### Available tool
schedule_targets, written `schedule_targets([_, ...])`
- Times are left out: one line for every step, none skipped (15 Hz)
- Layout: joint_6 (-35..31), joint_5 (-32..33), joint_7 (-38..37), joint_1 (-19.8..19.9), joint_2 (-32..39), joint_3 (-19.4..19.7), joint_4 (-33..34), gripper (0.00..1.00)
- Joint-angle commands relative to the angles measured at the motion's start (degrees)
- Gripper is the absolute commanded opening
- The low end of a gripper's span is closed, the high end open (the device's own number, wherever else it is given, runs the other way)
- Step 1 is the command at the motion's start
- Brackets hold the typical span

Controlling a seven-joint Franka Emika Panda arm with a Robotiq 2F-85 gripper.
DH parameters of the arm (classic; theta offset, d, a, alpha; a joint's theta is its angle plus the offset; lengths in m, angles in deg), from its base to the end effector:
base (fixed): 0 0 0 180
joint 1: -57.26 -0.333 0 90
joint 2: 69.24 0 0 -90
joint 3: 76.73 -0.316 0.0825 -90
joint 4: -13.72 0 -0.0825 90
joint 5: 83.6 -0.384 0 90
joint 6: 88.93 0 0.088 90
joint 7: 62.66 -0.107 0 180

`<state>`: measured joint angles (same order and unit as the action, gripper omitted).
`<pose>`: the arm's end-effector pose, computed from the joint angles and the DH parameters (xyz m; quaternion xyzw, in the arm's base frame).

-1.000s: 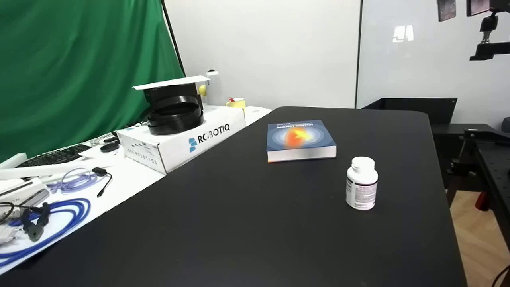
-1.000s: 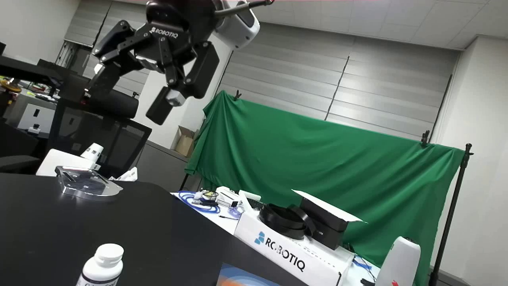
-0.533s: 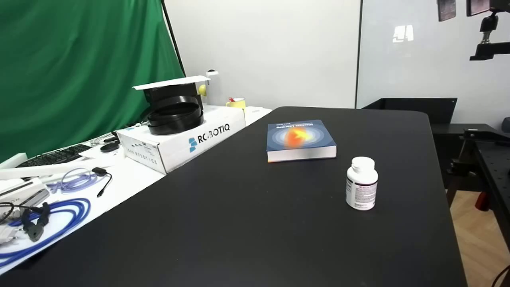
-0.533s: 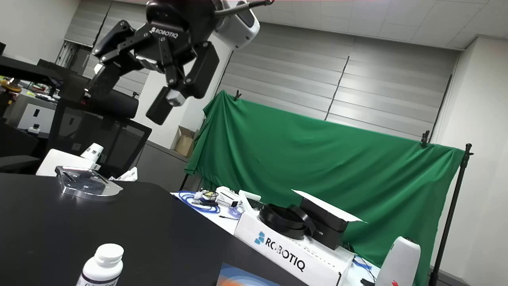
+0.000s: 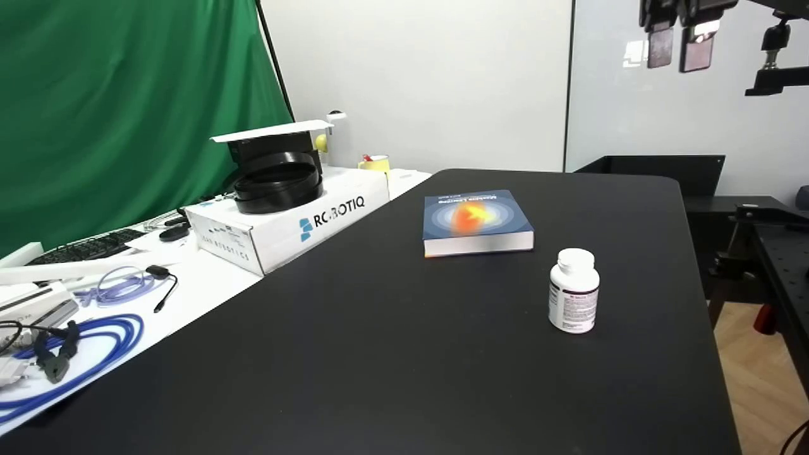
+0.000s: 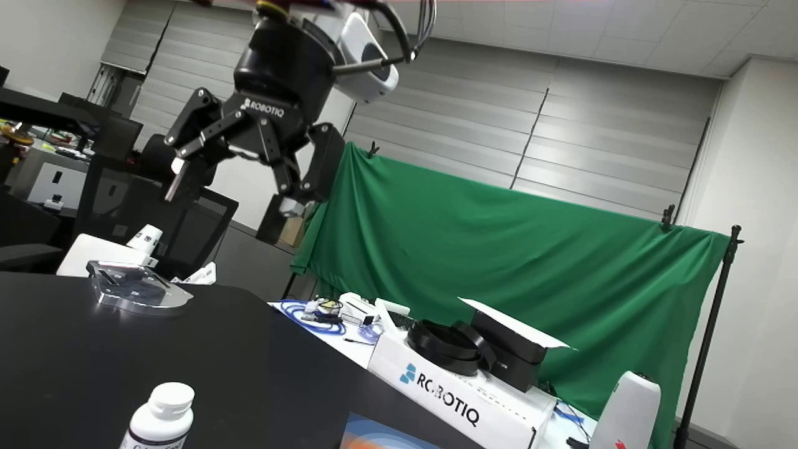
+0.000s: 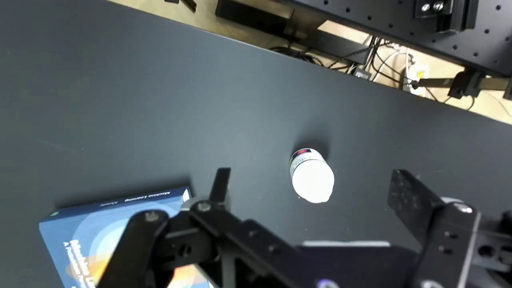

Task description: Move the white bottle forward

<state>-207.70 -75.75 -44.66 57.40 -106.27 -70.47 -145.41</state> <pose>0.3245 -0.0399 0.3877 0.9883 0.1473 -0.0339 0.0198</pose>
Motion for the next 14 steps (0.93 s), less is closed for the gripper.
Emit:
schedule_targets([-9.7, -0.3, -1.3, -0.7, 7.2, -0.4, -0.6, 1.00])
schedule_targets([-12.1, -0.2, -1.3, -0.7, 9.1, -0.6, -0.8, 1.00])
schedule_targets([-15.0, -0.1, -1.5, -0.7, 11.4, -1.0, -0.9, 1.00])
schedule_targets([-17.0, 0.3, -1.6, -0.7, 13.9, -1.5, -0.9, 1.00])
schedule_targets([-17.9, 0.8, -3.1, -0.3, 16.2, -2.4, -0.9, 1.00])
schedule_targets([-15.3, 0.0, -0.3, -0.3, 12.0, -1.3, -0.9, 1.00])
schedule_targets([-16.4, 0.0, -0.6, -0.3, 14.1, -1.8, -0.9, 1.00])
schedule_targets([-17.3, 0.0, -0.9, -0.3, 15.7, -2.1, -0.8, 1.00])
schedule_targets([-17.6, 0.0, -1.1, -0.3, 16.7, -2.3, -0.8, 1.00])
schedule_targets([-17.7, 0.0, -1.1, -0.3, 17.0, -2.3, -0.7, 1.00])
schedule_targets([-17.7, 0.0, -1.1, -0.3, 17.0, -2.3, -0.7, 1.00])
schedule_targets([-17.7, 0.0, -1.1, -0.3, 17.0, -2.3, -0.6, 1.00])
schedule_targets([-17.7, 0.0, -1.1, -0.3, 17.0, -2.3, -0.6, 1.00])
schedule_targets([-17.7, 0.0, -1.1, -0.3, 16.9, -2.3, -0.6, 1.00])
